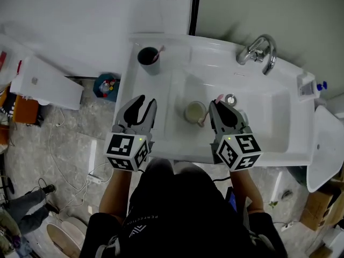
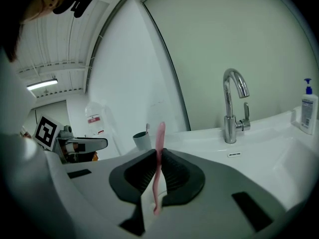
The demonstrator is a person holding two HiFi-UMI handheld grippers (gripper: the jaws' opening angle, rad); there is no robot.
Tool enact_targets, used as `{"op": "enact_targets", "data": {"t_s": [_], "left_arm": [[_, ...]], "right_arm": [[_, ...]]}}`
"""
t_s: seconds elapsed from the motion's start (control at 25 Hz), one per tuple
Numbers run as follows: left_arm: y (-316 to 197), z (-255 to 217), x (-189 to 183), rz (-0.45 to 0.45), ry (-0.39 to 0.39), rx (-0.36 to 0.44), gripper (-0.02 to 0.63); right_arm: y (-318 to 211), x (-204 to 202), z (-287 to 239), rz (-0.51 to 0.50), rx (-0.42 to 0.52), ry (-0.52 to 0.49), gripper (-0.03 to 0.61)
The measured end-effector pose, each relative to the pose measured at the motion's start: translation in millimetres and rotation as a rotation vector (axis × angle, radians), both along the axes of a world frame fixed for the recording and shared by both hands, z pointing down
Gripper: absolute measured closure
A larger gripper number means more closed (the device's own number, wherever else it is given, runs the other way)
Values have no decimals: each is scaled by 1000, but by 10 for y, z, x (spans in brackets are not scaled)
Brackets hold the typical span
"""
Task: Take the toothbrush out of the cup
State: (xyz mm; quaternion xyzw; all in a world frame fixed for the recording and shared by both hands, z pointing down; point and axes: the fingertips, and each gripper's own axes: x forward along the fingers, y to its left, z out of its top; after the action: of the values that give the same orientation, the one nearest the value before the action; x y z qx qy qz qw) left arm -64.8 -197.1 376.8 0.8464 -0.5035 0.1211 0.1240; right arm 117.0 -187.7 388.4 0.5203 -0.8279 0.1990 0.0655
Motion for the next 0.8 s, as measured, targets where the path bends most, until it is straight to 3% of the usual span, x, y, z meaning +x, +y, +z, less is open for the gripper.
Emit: {"op": "enact_targets", "data": {"t_s": [0.48, 0.8], "left_arm": [[-542, -171, -28, 123, -176, 79, 479], [-913, -77, 69, 259, -281, 56, 479]], "right_arm": [[-133, -93, -87, 63, -5, -21, 551], [-312, -201, -32, 104, -28, -15, 549]]}}
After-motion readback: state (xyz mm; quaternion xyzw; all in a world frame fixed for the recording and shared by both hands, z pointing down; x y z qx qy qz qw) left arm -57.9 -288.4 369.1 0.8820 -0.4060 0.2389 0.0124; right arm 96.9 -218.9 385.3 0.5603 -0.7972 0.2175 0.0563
